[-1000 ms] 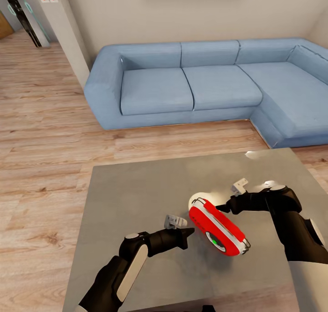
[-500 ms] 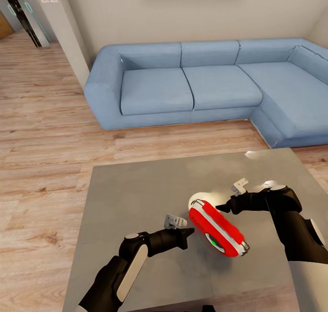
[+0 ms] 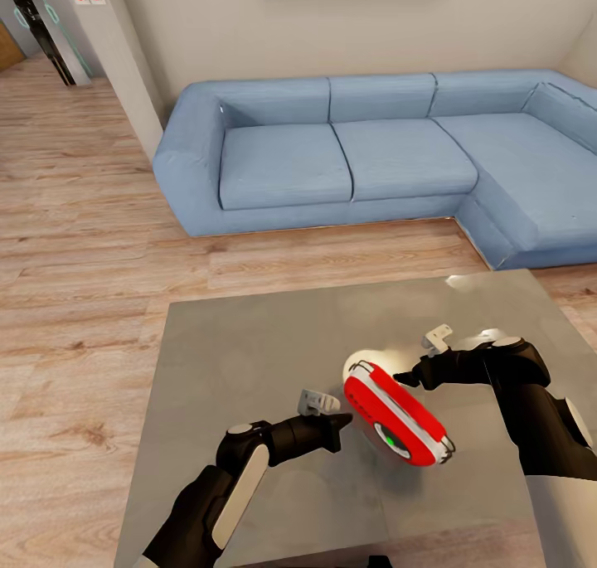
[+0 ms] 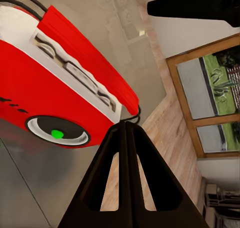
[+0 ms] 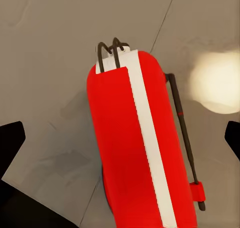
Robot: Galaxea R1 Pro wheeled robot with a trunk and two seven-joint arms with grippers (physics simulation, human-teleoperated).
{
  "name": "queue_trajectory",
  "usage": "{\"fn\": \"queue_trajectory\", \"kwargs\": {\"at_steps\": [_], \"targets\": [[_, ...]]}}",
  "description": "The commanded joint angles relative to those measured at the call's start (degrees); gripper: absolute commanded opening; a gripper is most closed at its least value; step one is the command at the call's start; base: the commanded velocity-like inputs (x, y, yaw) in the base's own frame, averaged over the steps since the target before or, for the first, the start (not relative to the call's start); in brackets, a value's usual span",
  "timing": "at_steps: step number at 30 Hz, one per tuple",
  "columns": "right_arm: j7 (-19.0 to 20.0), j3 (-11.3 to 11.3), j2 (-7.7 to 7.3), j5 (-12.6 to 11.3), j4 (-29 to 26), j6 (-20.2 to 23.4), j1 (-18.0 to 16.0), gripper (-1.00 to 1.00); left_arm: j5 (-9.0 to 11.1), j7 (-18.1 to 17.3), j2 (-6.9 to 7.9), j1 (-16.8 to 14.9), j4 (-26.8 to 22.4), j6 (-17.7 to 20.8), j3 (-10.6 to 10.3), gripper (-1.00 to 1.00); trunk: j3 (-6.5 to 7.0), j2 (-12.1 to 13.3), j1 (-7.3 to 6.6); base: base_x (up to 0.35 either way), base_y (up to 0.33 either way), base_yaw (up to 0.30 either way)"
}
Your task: Turn on the radio receiver that's on the table in the living room.
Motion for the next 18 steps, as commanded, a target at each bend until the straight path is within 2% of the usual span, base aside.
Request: {"fn": "queue_trajectory", "kwargs": {"at_steps": [1, 7, 18], "targets": [[0.00, 0.00, 0.00, 0.00, 0.00, 0.00, 0.00, 1.00, 0.01, 0.01, 0.00, 0.00, -0.01, 0.00, 0.00, -1.00, 0.00, 0.00, 0.00, 0.000, 0.005, 0.000], [0.00, -0.02, 0.00, 0.00, 0.00, -0.01, 0.00, 1.00, 0.02, 0.23, 0.00, -0.01, -0.54, 0.05, -0.02, -1.00, 0.00, 0.00, 0.00, -0.104, 0.002, 0.000], [0.00, -0.25, 0.00, 0.00, 0.00, -0.16, 0.00, 1.00, 0.02, 0.89, 0.09, -0.04, -1.85, 0.02, -0.25, -1.00, 0.00, 0.00, 0.00, -0.327, 0.000, 0.000]]}}
